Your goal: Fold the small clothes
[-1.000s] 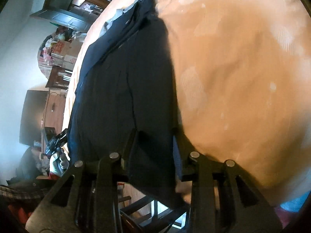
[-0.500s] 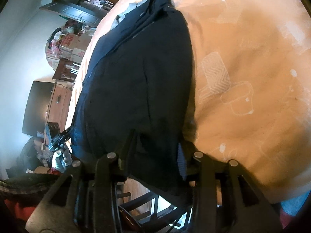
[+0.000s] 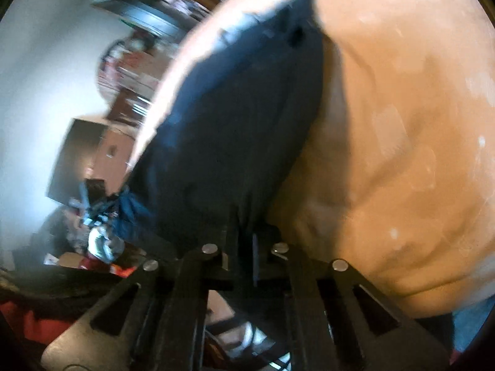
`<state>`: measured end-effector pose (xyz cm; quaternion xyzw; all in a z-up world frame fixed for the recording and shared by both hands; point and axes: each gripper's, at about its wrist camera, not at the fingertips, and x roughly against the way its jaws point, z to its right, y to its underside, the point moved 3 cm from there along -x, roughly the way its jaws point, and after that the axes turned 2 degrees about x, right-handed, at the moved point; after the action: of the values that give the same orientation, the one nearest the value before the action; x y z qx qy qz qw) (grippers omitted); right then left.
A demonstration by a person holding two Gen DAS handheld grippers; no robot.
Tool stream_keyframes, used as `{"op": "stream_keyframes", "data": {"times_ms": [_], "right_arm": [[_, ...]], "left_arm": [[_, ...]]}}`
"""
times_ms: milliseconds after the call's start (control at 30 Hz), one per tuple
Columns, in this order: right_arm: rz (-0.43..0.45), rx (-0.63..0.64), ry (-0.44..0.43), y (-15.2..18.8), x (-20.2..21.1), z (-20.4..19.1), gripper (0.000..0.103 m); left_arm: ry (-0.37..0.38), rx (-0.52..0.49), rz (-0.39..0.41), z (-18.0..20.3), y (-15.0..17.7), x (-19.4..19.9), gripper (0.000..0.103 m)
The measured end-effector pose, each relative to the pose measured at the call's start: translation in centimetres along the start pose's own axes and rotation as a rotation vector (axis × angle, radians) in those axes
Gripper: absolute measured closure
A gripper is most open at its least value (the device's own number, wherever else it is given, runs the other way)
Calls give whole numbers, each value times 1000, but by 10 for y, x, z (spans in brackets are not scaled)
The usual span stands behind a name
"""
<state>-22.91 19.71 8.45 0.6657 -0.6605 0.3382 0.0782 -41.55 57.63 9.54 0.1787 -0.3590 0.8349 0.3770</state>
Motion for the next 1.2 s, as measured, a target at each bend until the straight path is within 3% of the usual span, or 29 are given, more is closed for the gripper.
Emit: {"op": "stream_keyframes", "data": {"times_ms": [200,367,467,567,667,733,833,867,933,1000,1067,1133,1200], "right_arm": [[119,46,-87,-25,30,-37,100],[73,103,-61,-29,24,-46,100],[84,56,-117,-37,25,-45,100],[120,28,-177,-82,30,-41,101],[165,23,-167,-165,27,-31,103],[189,-1,-86,-225,19,-11,103],[183,-44,-20,-287,-5,18,102],[192,-59,14,-299,-10,27,101],[202,-60,10,-313,-17,33,99],[152,50,73,-307,-20,21,88],[57,195,159,-277,-25,9,59],[-35,332,286,-236,-27,5,56],[-94,420,367,-206,-27,5,56]], "left_arm": [[134,8,123,27,-33,27,100],[106,-4,60,29,-39,15,100],[134,47,43,23,-37,9,100],[171,60,72,28,-72,6,100],[192,55,155,32,-148,-3,100],[167,64,219,20,-193,-6,100],[30,234,296,-44,-246,-28,100],[-81,272,273,-71,-255,-44,100],[-207,319,204,-104,-252,-69,102],[-247,266,146,-104,-239,-80,101],[-248,203,107,-94,-217,-75,100],[-292,143,72,-89,-196,-64,87],[-357,60,30,-83,-171,-51,81]]}}
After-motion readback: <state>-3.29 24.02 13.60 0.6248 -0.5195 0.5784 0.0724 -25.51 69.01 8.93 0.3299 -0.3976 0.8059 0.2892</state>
